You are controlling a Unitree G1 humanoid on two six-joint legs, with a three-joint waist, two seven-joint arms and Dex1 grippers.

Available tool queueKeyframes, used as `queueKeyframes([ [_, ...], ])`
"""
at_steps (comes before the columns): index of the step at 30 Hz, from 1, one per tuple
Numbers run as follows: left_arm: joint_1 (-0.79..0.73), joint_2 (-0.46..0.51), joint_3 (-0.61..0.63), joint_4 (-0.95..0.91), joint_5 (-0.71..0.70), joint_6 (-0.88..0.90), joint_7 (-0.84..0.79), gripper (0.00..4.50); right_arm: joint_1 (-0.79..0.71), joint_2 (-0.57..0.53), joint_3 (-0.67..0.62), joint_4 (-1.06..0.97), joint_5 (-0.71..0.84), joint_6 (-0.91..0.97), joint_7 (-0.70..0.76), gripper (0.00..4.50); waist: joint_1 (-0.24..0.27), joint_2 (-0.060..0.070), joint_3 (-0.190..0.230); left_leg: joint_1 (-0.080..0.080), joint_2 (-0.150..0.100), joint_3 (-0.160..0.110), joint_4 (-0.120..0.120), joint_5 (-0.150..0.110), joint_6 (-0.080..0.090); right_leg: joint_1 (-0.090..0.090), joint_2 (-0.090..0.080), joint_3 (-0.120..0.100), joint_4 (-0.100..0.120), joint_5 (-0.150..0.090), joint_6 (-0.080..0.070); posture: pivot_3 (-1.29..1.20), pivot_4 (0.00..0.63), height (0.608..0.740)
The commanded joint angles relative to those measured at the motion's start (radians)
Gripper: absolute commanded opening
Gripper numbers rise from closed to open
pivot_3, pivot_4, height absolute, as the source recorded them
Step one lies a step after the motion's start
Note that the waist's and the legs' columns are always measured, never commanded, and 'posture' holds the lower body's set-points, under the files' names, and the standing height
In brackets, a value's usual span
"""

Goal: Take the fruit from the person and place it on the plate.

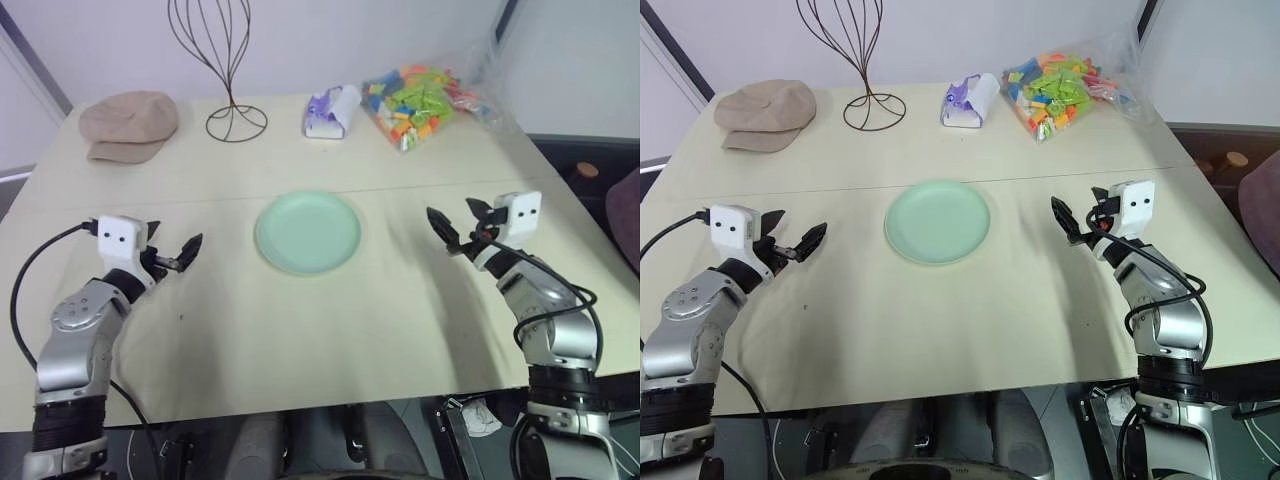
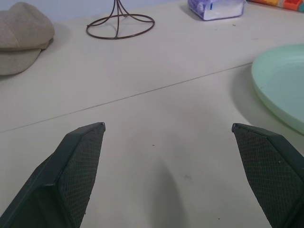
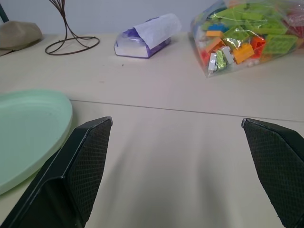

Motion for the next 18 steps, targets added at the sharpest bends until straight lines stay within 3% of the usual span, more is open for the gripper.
queueKeyframes([
  [1,-0.009,0.003,0.03,-0.02,-0.02,-0.01,-0.002,4.5,-0.014,-0.008,-0.009,-0.018,-0.001,-0.02,0.002,4.47,0.0,0.0,0.0,0.0,0.0,0.0,0.0,0.0,0.0,0.0,0.0,0.0,0.0,0.0,0.0,0.0,0.15,0.74],
  [18,-0.004,0.01,0.036,-0.007,0.008,-0.05,0.017,4.5,-0.006,-0.006,-0.007,-0.013,-0.002,-0.024,0.01,4.47,0.0,0.0,0.0,0.0,0.0,0.0,0.0,0.0,0.0,0.0,0.0,0.0,0.0,0.0,0.0,0.0,0.15,0.74],
])
